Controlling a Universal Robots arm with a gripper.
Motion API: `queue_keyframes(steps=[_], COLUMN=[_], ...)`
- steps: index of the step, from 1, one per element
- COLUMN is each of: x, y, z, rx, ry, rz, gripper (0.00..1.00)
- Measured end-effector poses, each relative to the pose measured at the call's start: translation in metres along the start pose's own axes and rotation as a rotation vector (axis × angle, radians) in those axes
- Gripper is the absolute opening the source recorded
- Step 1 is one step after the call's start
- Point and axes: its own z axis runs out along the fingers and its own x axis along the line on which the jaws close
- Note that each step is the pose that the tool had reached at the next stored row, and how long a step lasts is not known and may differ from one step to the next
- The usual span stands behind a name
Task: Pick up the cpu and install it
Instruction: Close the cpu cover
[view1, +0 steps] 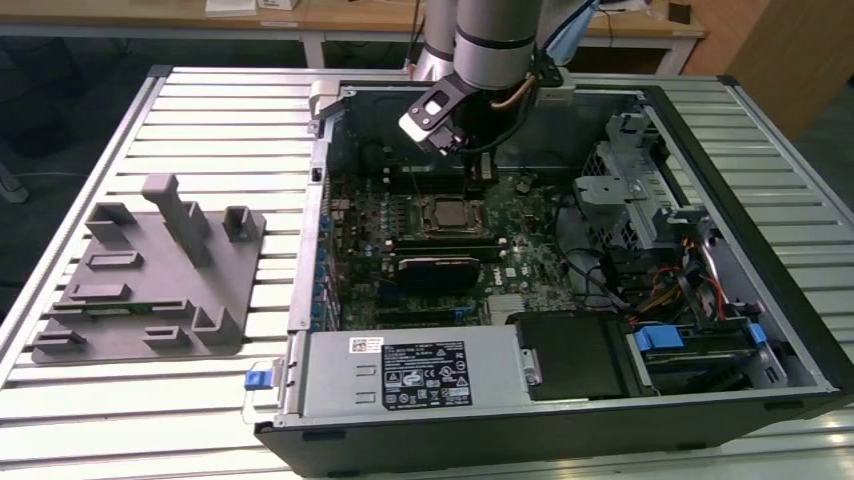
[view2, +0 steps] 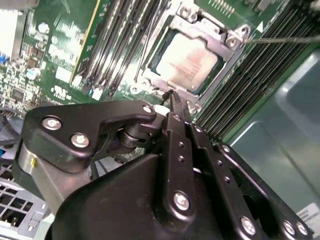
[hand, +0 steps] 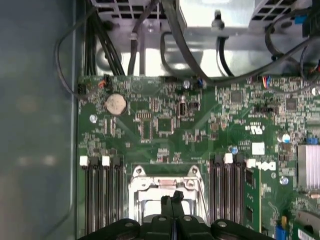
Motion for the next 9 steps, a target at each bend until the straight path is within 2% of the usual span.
queue_keyframes(steps=[5, 9], x=[-0.0005, -0.0010], y=[-0.0108, -0.0148], z=[0.0034, 0.0052], rx=[0.0000, 0.0000], ry=[0.0001, -0.0001], rz=[0.000, 0.000], gripper=[0.11, 0.11])
